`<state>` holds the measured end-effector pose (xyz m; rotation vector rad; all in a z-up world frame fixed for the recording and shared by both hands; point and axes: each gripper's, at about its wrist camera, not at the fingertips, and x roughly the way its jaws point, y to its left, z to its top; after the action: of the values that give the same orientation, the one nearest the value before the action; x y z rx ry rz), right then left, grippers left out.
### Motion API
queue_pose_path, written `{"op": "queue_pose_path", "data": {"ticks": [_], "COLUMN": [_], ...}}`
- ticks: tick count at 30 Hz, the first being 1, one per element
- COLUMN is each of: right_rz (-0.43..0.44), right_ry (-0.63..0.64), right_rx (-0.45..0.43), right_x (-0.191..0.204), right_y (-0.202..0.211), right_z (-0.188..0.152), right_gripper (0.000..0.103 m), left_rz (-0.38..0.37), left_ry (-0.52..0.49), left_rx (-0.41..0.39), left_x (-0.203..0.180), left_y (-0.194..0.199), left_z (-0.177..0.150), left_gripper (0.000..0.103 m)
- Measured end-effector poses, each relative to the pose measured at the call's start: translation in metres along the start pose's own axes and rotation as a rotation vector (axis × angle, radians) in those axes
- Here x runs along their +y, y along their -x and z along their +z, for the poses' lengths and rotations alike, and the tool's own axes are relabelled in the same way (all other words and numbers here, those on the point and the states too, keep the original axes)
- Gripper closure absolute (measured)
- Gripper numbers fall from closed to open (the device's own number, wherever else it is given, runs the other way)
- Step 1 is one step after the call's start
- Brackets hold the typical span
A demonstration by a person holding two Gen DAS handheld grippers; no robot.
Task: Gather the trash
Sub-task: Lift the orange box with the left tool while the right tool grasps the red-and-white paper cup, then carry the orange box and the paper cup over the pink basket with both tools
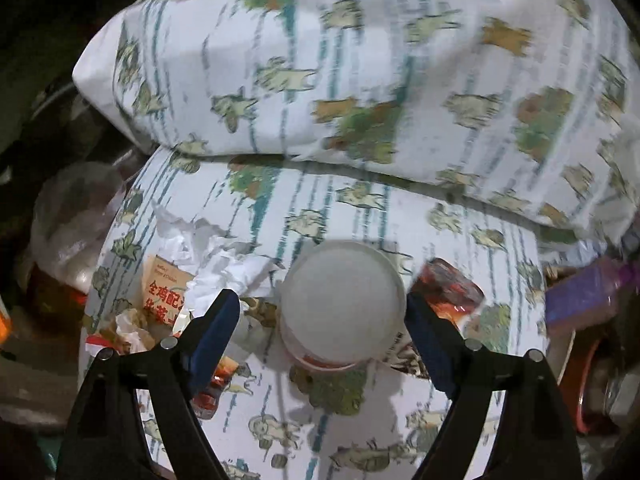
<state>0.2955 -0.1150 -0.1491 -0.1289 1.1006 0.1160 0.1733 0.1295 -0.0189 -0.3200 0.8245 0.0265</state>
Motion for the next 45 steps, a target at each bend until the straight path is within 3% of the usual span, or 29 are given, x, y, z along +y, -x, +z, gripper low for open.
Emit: {"op": "queue_pose_path", "data": {"ticks": [4,6,10,18,25,30,37,45], "right_rz": [-0.03,-0.065,-0.051,0.033,0.041,0.089,0.053,0.097], "right_ry": [0.019,0.013,-0.031,0.007,-0.019,-0.048,-0.076,-0.086], "right_rx": [-0.003,0.001,-0.031,-0.145,-0.227,-0.241,-0.339,-0.376], "right_x": [0.007,0.006,-0.007,-0.022,-0.031,-0.039,-0.052,-0.06], "right_y": [-0.006,-0.009,0.002,0.086,0.145,0.173,0.214,0.251], "right_z": [0.004,0.005,0.006,-0.015,-0.035,-0.053,-0.079,-0.117], "right_gripper": [0.024,0.039,0.04,0.04,0.04,0.04,0.04,0.04], "left_rz": [0.008,0.013,0.017,-0.012,-0.026,0.049,-0.004,-0.091], "left_ry": [0.007,-0.004,-0.028,-0.037,-0.077,-0.139,-0.113,-0.168], "left_rx": [0.007,0.006,0.007,-0.015,-0.03,-0.014,-0.054,-0.098], "left_x": [0.001,-0.002,-0.008,-0.015,-0.025,-0.033,-0.039,-0.064], "left_y": [-0.004,-0.006,-0.005,0.008,0.019,0.012,0.039,0.081], "left_z": [0.001,0.002,-0.001,-0.004,-0.017,-0.03,-0.042,-0.072], "left_gripper": [0.079,0.079,0.079,0.079,0.079,0.079,0.079,0.079]}}
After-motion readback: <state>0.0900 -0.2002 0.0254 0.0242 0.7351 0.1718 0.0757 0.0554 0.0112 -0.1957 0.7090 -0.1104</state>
